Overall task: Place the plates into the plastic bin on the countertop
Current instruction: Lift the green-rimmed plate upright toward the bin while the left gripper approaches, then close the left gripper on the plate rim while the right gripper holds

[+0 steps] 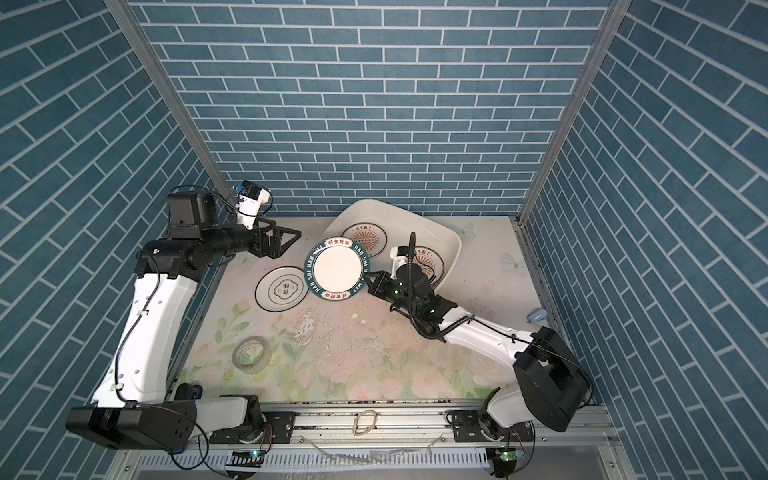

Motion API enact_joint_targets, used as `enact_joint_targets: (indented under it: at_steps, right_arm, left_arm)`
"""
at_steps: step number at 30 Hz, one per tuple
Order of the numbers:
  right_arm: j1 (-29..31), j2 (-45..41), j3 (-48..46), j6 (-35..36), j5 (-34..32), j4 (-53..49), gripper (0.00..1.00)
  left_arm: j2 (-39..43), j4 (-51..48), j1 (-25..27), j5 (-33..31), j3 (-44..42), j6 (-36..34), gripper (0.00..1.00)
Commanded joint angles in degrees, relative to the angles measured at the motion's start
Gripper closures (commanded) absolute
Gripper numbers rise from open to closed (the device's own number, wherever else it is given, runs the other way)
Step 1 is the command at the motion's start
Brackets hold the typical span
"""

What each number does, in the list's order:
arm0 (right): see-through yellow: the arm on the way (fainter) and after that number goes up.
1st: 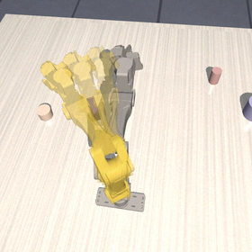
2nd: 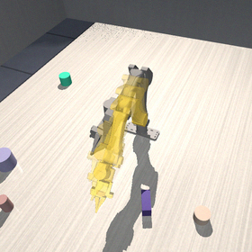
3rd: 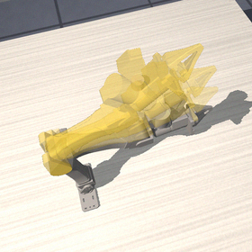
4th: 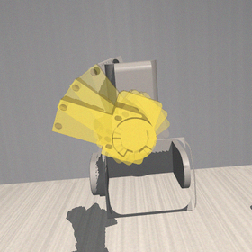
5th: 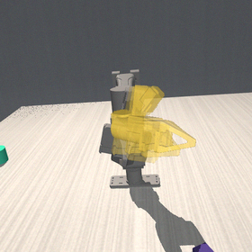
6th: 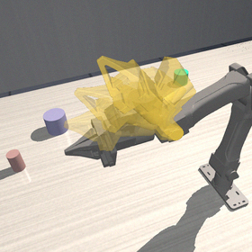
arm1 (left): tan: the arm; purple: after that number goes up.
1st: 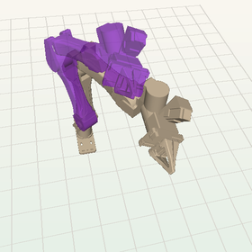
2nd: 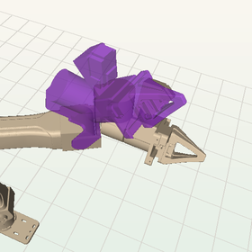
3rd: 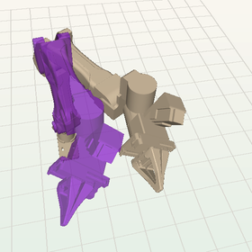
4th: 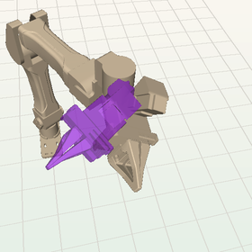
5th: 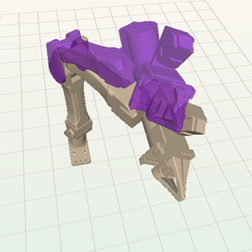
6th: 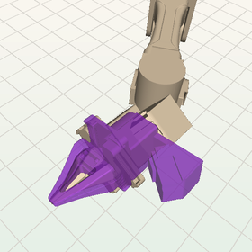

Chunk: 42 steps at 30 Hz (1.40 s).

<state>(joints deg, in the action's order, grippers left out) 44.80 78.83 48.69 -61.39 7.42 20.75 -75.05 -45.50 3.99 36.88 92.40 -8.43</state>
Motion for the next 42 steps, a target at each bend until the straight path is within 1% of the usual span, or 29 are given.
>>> enact_joint_targets:
  at_steps: [1,3,7,11,14,18,23,27,31,34,35,38,39,42]
  right_arm:
    - [-4.9,-5.4,-0.2,2.4,2.3,-5.9,1.0]
    - [-7.9,-7.8,0.1,3.0,3.3,-9.0,1.0]
    - [-12.8,-11.8,2.4,5.6,4.6,-17.9,1.0]
    - [-16.8,-15.3,4.7,9.1,5.6,-25.9,1.0]
    - [-19.3,-16.9,7.2,11.9,5.1,-32.2,1.0]
    - [-22.5,-17.9,8.9,13.3,7.1,-35.1,1.0]
    - [-26.2,-17.9,9.4,13.6,11.7,-35.4,1.0]
    - [-28.3,-16.7,10.5,14.7,17.2,-34.7,1.0]
    - [-29.5,-15.7,11.8,16.5,21.5,-35.2,1.0]
    - [-30.2,-15.5,12.2,17.5,24.0,-35.4,1.0]
    - [-30.4,-15.5,12.2,17.8,24.4,-35.5,1.0]
    - [-31.0,-15.5,12.2,18.5,25.1,-35.6,1.0]
    - [-31.2,-15.4,12.2,18.5,25.3,-35.5,1.0]
    - [-31.4,-15.2,11.9,18.5,26.1,-34.6,1.0]
  left_arm:
    - [-2.3,-0.3,4.2,-3.7,1.7,-4.5,0.03]
    - [-4.7,-1.4,6.4,-3.9,3.6,-5.1,0.03]
    - [-10.3,-2.0,8.9,-2.1,7.5,-2.6,0.03]
    - [-16.5,-1.9,9.9,-0.9,12.3,4.3,0.03]
    - [-22.3,-4.8,10.2,2.2,17.6,8.6,0.05]
    - [-28.3,-4.5,10.4,8.9,20.6,12.7,0.08]
    - [-30.7,-2.9,12.4,10.4,21.0,14.5,0.09]
    - [-31.9,-3.3,14.7,12.9,20.1,14.1,0.08]
    - [-32.3,-5.7,17.4,11.5,19.3,11.3,0.11]
    - [-32.1,-6.0,18.7,10.2,18.7,11.0,0.1]
    - [-31.9,-5.6,19.2,9.0,18.1,11.2,0.11]
    - [-31.7,-5.8,21.6,1.7,17.0,10.6,0.13]
    - [-31.8,-6.1,22.2,0.9,17.0,10.2,0.14]
    - [-32.1,-6.2,22.7,1.8,17.4,10.5,0.15]
